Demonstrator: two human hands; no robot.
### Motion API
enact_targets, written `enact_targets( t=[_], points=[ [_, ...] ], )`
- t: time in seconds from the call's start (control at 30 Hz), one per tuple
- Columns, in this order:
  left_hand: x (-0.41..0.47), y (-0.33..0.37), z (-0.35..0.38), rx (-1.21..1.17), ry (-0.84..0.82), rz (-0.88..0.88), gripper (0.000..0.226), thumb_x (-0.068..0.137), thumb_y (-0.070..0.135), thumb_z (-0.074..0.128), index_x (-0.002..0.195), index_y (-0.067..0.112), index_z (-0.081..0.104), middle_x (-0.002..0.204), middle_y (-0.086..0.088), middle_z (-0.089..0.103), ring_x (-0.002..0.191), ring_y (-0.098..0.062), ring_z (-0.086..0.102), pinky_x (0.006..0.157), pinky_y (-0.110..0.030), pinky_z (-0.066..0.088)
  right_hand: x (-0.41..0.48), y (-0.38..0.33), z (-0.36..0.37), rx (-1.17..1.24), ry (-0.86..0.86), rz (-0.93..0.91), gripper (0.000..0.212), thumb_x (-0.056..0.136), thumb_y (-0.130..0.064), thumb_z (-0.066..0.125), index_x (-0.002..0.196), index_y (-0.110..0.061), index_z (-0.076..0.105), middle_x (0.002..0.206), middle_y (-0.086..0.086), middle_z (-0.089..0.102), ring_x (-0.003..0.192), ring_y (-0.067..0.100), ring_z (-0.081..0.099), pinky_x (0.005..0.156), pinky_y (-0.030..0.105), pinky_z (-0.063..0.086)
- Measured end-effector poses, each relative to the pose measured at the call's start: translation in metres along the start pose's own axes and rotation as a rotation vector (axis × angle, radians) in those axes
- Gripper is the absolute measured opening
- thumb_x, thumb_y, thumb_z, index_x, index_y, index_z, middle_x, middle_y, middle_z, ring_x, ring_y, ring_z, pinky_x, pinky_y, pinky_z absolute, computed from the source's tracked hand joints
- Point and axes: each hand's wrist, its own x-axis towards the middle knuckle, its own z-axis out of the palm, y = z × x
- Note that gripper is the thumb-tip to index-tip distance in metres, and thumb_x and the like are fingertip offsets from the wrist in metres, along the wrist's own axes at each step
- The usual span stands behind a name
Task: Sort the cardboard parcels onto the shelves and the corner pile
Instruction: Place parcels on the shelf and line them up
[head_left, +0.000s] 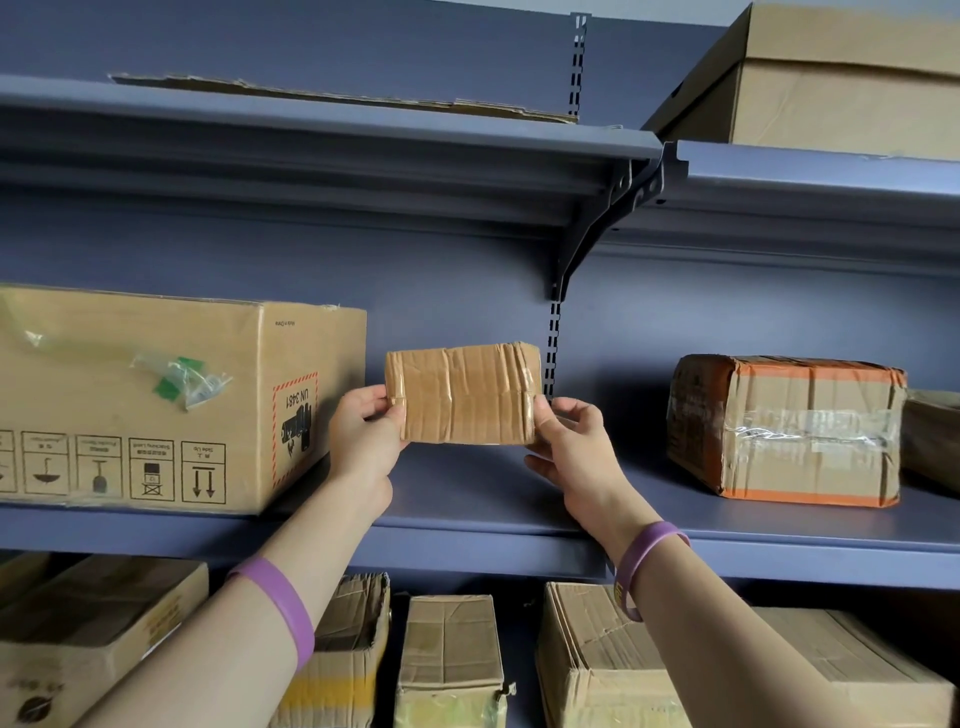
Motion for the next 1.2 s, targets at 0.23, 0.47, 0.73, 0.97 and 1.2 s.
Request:
enact_targets(
  t=[0.23, 0.47, 0.73, 0.97, 1.2],
  points=[
    [-0.007, 0.006, 0.005, 0.053, -0.089, -0.066, 0.030, 0.101, 0.030, 0.055, 0.130, 0.022, 0.055, 0.121, 0.009, 0.053, 0.114, -0.010, 0.048, 0.113, -0.043, 0.036, -0.004, 0.000, 0.003, -0.114, -0.179, -0.064, 0.065, 0.068, -0.038, 0.083, 0.120, -0.018, 0.048, 0.095, 0.003, 0.063, 0.073, 0.009, 0.059, 0.065, 0.025, 0.049],
    [-0.008, 0.010, 0.009, 0.095, -0.212, -0.131, 0.030, 0.100, 0.042, 0.048, 0.121, 0.022, 0.059, 0.120, 0.007, 0.064, 0.105, -0.008, 0.058, 0.106, -0.040, 0.042, -0.011, -0.002, 0.012, -0.271, -0.355, -0.125, 0.061, 0.072, -0.020, 0.086, 0.109, -0.012, 0.038, 0.085, 0.003, 0.061, 0.059, 0.014, 0.053, 0.052, 0.025, 0.047],
    [-0.004, 0.011, 0.004, 0.073, -0.352, -0.120, 0.040, 0.105, 0.039, 0.035, 0.091, 0.021, 0.068, 0.092, -0.003, 0.075, 0.077, -0.016, 0.072, 0.061, -0.029, 0.055, -0.015, -0.006, 0.007, -0.180, -0.545, -0.160, 0.041, 0.077, -0.021, 0.080, 0.098, -0.018, 0.046, 0.076, 0.002, 0.059, 0.066, 0.015, 0.062, 0.066, 0.029, 0.049],
    [-0.001, 0.009, 0.006, 0.017, -0.211, -0.123, 0.037, 0.102, 0.042, 0.042, 0.117, 0.019, 0.066, 0.110, -0.003, 0.074, 0.100, -0.022, 0.070, 0.092, -0.045, 0.056, -0.013, -0.004, 0.007, -0.073, -0.442, -0.146, 0.031, 0.080, -0.009, 0.079, 0.094, -0.020, 0.053, 0.103, 0.007, 0.053, 0.086, 0.017, 0.064, 0.078, 0.037, 0.060],
    [-0.020, 0.016, 0.008, -0.062, -0.527, -0.074, 0.074, 0.075, 0.070, 0.046, 0.131, 0.023, 0.059, 0.121, 0.002, 0.071, 0.113, -0.013, 0.066, 0.101, -0.036, 0.048, -0.011, -0.001, 0.009, -0.113, -0.313, -0.139, 0.049, 0.067, -0.029, 0.084, 0.098, -0.018, 0.048, 0.104, 0.009, 0.054, 0.083, 0.019, 0.065, 0.078, 0.039, 0.058]
  ],
)
